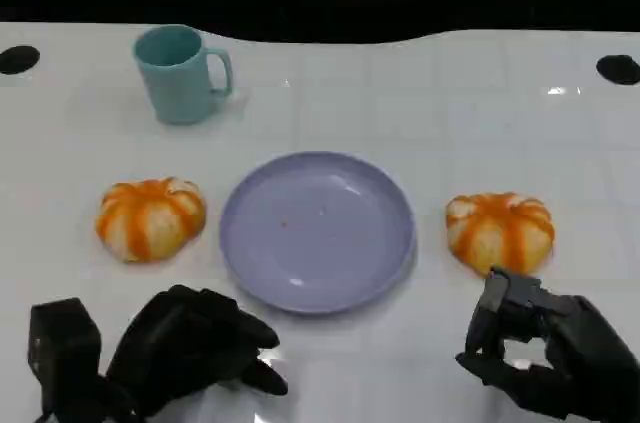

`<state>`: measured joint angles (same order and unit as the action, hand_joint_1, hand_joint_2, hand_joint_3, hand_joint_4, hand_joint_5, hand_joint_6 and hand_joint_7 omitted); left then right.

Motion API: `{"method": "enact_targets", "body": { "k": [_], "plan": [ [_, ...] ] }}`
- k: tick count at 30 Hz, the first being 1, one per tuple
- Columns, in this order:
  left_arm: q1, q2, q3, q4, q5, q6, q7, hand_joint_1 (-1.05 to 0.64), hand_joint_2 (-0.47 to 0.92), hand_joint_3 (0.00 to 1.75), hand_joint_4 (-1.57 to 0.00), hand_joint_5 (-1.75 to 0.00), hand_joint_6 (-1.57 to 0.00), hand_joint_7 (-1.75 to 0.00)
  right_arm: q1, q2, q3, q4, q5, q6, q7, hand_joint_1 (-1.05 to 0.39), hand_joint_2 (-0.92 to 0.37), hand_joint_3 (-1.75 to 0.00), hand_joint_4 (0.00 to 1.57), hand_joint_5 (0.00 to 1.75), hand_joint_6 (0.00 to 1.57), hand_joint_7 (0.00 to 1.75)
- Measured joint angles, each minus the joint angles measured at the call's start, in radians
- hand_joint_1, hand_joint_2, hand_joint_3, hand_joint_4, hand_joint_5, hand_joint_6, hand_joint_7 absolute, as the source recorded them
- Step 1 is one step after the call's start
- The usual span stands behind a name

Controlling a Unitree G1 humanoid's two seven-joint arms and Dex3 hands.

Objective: Grasp the bread from the table and place it into the plate.

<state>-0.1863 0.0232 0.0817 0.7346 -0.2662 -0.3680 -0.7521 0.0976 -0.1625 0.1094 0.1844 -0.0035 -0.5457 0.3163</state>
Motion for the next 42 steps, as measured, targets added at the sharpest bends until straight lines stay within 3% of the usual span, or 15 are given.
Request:
{"method": "enact_targets", "body": {
  "k": [21, 26, 29, 33, 34, 42],
  "plan": [
    [0.0, 0.0, 0.0, 0.001, -0.001, 0.0, 0.001, -1.05, 0.76, 0.0, -1.57, -0.24, -1.57, -0.03, -0.003, 0.0, 0.0, -0.002, -0.001, 0.01, 0.0, -0.43, -0.92, -0.22, 0.65, 1.75, 0.51, 1.66],
    [0.0, 0.0, 0.0, 0.001, -0.001, 0.0, 0.001, -1.05, 0.76, 0.0, -1.57, -0.24, -1.57, -0.03, -0.007, -0.006, 0.0, -0.011, -0.003, 0.019, 0.005, -0.44, -0.92, -0.23, 0.6, 1.75, 0.47, 1.54],
    [0.0, 0.0, 0.0, 0.002, 0.0, -0.004, 0.001, -1.05, 0.76, 0.0, -1.57, -0.24, -1.57, -0.03, -0.019, -0.02, -0.002, -0.021, -0.019, 0.026, 0.006, -0.47, -0.92, -0.21, 0.48, 1.66, 0.46, 1.3],
    [0.0, 0.0, 0.0, 0.011, 0.0, -0.006, 0.0, -1.05, 0.77, 0.0, -1.57, -0.23, -1.57, -0.03, -0.04, -0.044, -0.01, -0.043, -0.073, 0.024, -0.016, -0.47, -0.92, -0.15, 0.35, 1.37, 0.38, 0.84],
    [0.0, 0.0, 0.0, 0.011, 0.0, -0.006, 0.0, -1.05, 0.76, 0.0, -1.57, -0.23, -1.57, -0.03, -0.046, -0.049, -0.013, -0.051, -0.086, 0.024, -0.023, -0.47, -0.92, -0.13, 0.34, 1.22, 0.39, 0.71],
    [0.0, 0.0, 0.0, 0.012, 0.003, -0.011, 0.001, -1.05, 0.77, 0.01, -1.57, -0.23, -1.57, -0.02, -0.086, -0.124, -0.05, -0.094, -0.224, 0.026, -0.092, -0.51, -0.92, -0.05, 0.23, 0.72, 0.43, 0.13]
  ]
}}
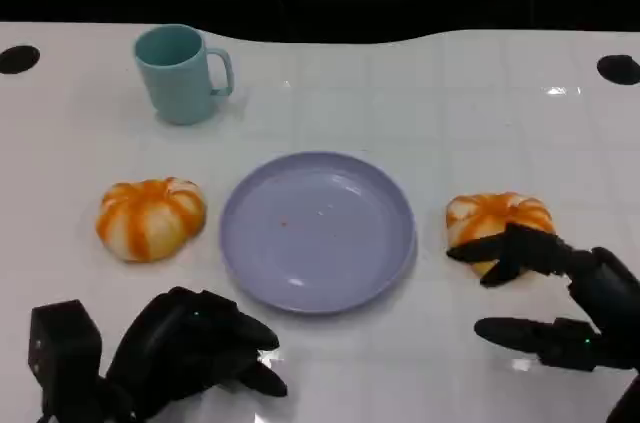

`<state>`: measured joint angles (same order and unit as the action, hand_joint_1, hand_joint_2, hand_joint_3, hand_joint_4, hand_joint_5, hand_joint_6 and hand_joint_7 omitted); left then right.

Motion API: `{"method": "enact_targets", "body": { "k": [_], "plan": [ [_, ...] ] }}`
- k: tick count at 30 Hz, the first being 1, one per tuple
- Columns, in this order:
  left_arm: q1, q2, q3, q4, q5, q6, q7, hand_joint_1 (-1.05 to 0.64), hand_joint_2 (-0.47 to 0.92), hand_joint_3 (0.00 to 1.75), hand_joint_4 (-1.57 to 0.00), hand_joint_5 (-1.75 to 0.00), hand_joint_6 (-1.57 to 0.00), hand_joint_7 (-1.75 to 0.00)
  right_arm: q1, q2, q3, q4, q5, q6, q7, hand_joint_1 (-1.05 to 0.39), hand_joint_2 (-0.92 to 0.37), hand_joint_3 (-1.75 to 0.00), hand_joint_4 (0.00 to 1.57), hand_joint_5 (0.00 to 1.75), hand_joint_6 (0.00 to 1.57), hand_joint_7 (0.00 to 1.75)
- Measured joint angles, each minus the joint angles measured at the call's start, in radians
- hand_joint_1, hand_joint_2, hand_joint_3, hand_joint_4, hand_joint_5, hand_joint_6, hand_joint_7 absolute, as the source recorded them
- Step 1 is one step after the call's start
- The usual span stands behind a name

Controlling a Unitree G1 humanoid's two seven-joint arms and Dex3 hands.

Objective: Grasp the bread from the table and place it into the plate.

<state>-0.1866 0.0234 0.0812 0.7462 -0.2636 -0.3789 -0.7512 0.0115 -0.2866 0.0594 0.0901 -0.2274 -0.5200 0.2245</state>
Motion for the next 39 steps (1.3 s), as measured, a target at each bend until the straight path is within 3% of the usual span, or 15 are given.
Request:
{"method": "enact_targets", "body": {
  "k": [3, 7, 16, 27, 32, 39],
  "plan": [
    [0.0, 0.0, 0.0, 0.007, 0.003, -0.015, 0.0, -1.05, 0.78, 0.01, -1.57, -0.23, -1.56, -0.02, -0.012, -0.032, -0.008, -0.002, -0.067, 0.0, -0.031, -0.53, -0.92, -0.05, 0.2, 0.65, 0.4, 0.07],
    [-0.003, 0.0, 0.0, 0.022, 0.007, -0.027, 0.0, -1.05, 0.78, 0.01, -1.57, -0.22, -1.57, -0.02, -0.022, -0.065, -0.022, -0.017, -0.158, 0.005, -0.077, -0.5, -0.91, -0.01, 0.23, 0.39, 0.36, 0.01],
    [-0.016, 0.0, 0.001, 0.038, 0.006, -0.033, -0.001, -1.05, 0.77, 0.01, -1.57, -0.22, -1.57, -0.01, -0.045, -0.123, -0.024, -0.073, -0.393, 0.114, -0.163, -0.49, -0.89, 0.0, 0.16, 0.26, 0.28, 0.0],
    [-0.021, -0.001, 0.001, 0.043, 0.007, -0.044, -0.001, -1.05, 0.77, 0.0, -1.57, -0.23, -1.57, -0.02, -0.124, -0.153, 0.074, -0.039, -0.564, 0.213, -0.191, -0.52, -0.87, 0.0, 0.07, 0.23, 0.22, 0.0],
    [-0.023, 0.0, 0.001, 0.043, 0.006, -0.042, -0.001, -1.05, 0.76, 0.0, -1.57, -0.23, -1.57, -0.01, -0.205, -0.151, 0.152, 0.06, -0.631, 0.264, -0.225, -0.52, -0.86, 0.0, 0.09, 0.25, 0.22, 0.0],
    [-0.022, 0.0, 0.001, 0.037, 0.006, -0.039, -0.001, -1.05, 0.76, 0.0, -1.57, -0.23, -1.57, -0.02, -0.275, -0.131, 0.222, 0.178, -0.641, 0.289, -0.277, -0.5, -0.86, 0.0, 0.1, 0.25, 0.23, 0.0]
  ]
}}
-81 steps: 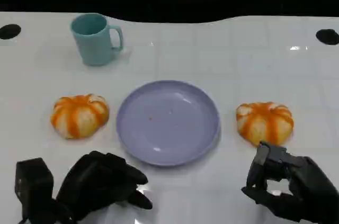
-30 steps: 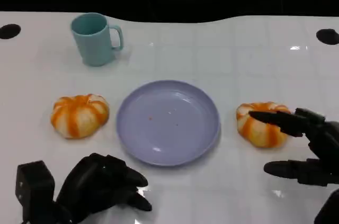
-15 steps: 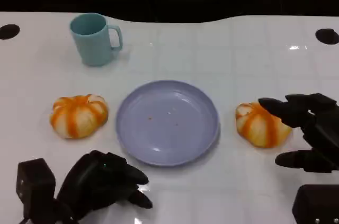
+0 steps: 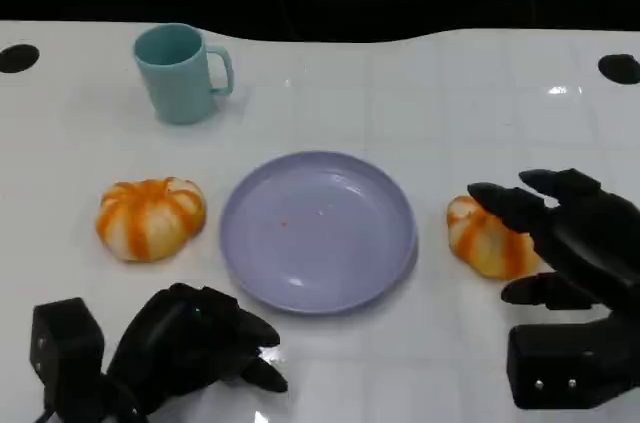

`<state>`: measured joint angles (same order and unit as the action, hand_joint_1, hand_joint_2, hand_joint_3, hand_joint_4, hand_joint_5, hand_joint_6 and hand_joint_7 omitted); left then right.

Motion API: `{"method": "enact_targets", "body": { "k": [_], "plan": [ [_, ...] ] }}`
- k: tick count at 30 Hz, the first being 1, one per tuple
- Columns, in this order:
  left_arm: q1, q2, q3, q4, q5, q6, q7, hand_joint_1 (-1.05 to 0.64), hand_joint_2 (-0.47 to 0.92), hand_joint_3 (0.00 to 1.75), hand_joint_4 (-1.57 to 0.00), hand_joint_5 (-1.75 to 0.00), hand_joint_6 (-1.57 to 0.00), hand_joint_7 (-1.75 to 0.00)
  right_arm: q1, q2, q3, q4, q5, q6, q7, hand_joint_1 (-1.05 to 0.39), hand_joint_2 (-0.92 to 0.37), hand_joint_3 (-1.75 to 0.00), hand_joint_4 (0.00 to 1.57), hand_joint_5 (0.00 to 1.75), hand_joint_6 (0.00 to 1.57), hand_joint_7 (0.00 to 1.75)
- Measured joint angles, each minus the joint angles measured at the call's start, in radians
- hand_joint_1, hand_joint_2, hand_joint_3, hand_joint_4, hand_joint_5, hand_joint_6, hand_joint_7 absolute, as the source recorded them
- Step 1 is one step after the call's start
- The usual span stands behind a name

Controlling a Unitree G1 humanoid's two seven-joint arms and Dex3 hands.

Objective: Grasp the bread from the table and place it into the plate.

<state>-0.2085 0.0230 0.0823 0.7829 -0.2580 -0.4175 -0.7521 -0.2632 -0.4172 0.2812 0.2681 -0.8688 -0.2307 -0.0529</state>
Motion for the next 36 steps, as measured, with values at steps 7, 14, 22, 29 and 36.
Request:
{"method": "enact_targets", "body": {
  "k": [7, 14, 22, 29, 36],
  "plan": [
    [0.004, 0.0, -0.001, -0.007, 0.0, 0.001, 0.0, -1.05, 0.77, 0.0, -1.57, -0.23, -1.57, -0.02, -0.066, 0.021, 0.065, 0.126, -0.003, 0.02, -0.034, -0.46, -0.83, 0.0, 0.13, 0.26, 0.25, 0.01],
    [0.009, 0.0, 0.0, -0.008, 0.0, 0.003, 0.0, -1.05, 0.77, 0.0, -1.57, -0.23, -1.57, -0.02, -0.153, 0.041, 0.124, 0.313, -0.006, 0.01, -0.138, -0.42, -0.84, -0.01, 0.17, 0.26, 0.28, 0.02],
    [0.018, 0.0, 0.0, -0.015, 0.0, 0.011, 0.0, -1.05, 0.77, 0.0, -1.57, -0.24, -1.57, -0.03, -0.226, 0.061, 0.164, 0.517, 0.01, -0.045, -0.252, -0.32, -0.86, -0.01, 0.36, 0.28, 0.46, 0.06],
    [0.026, 0.001, -0.001, -0.029, 0.0, 0.013, 0.001, -1.05, 0.77, 0.0, -1.57, -0.24, -1.57, -0.03, -0.265, 0.075, 0.183, 0.638, 0.024, -0.128, -0.401, -0.1, -0.92, -0.14, 0.88, 1.22, 1.03, 0.13],
    [0.027, 0.001, -0.001, -0.035, 0.0, 0.015, 0.0, -1.05, 0.77, 0.0, -1.57, -0.24, -1.57, -0.02, -0.285, 0.081, 0.2, 0.735, 0.023, -0.243, -0.592, -0.07, -0.41, -1.13, 0.95, 1.73, 0.91, 1.4]
  ]
}}
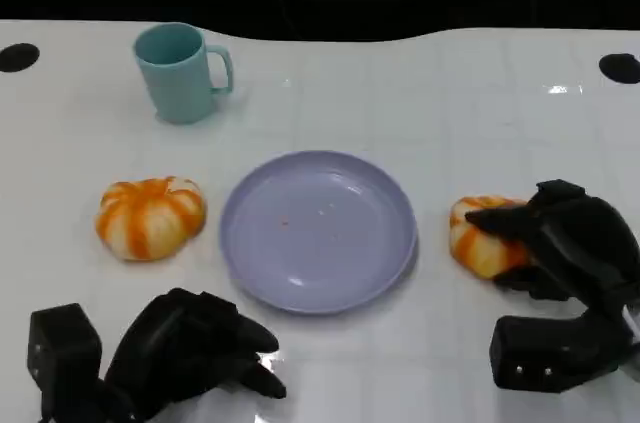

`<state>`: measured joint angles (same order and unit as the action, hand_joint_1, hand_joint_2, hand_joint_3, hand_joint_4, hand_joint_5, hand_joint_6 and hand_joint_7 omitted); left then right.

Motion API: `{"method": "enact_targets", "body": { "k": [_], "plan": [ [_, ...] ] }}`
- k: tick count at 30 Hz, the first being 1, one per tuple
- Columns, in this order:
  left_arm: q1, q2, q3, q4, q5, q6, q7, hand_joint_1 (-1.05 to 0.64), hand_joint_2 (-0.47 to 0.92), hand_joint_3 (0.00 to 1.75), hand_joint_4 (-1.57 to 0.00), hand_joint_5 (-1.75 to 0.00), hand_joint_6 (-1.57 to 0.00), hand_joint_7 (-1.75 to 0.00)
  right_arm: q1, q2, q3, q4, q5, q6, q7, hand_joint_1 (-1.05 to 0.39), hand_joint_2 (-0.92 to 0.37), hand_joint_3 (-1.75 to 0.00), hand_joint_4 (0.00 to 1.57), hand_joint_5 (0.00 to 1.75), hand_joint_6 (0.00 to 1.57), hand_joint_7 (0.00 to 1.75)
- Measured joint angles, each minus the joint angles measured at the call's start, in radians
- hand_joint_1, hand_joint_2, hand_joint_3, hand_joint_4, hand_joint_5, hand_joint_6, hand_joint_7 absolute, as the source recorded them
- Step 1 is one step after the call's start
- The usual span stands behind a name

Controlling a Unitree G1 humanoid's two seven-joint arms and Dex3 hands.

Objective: Grasp the bread from the table and place it into the plate.

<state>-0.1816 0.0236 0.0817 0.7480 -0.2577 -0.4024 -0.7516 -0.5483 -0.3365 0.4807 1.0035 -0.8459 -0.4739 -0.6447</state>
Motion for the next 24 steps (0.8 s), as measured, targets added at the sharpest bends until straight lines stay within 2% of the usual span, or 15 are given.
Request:
{"method": "enact_targets", "body": {
  "k": [2, 4, 16, 22, 24],
  "plan": [
    [0.001, 0.0, 0.0, -0.002, 0.0, 0.0, 0.0, -1.05, 0.77, 0.0, -1.57, -0.24, -1.57, -0.02, -0.002, 0.001, 0.008, 0.012, -0.003, -0.009, -0.045, -0.07, -0.37, -1.17, 0.95, 1.74, 0.77, 1.67],
    [0.001, 0.0, 0.0, -0.003, 0.0, 0.0, 0.0, -1.05, 0.77, 0.0, -1.57, -0.23, -1.57, -0.02, -0.005, 0.006, 0.015, 0.014, -0.003, -0.01, -0.077, -0.08, -0.35, -1.19, 0.95, 1.75, 0.74, 1.73],
    [0.001, 0.0, 0.0, -0.004, 0.0, 0.002, 0.0, -1.05, 0.76, 0.0, -1.57, -0.23, -1.57, -0.02, -0.015, 0.015, 0.017, -0.023, -0.001, -0.047, -0.169, -0.12, -0.33, -1.26, 0.97, 1.75, 0.72, 1.75],
    [0.001, -0.003, 0.0, -0.003, 0.0, 0.002, 0.0, -1.05, 0.76, 0.0, -1.57, -0.23, -1.57, -0.02, -0.03, 0.015, 0.015, -0.045, 0.006, -0.078, -0.177, -0.12, -0.26, -1.35, 0.98, 1.75, 0.73, 1.75],
    [0.001, -0.005, 0.0, -0.003, 0.0, 0.001, 0.0, -1.05, 0.77, 0.0, -1.57, -0.23, -1.57, -0.02, -0.037, 0.015, 0.013, -0.054, 0.013, -0.084, -0.177, -0.12, -0.23, -1.44, 1.0, 1.75, 0.75, 1.75]
  ]
}}
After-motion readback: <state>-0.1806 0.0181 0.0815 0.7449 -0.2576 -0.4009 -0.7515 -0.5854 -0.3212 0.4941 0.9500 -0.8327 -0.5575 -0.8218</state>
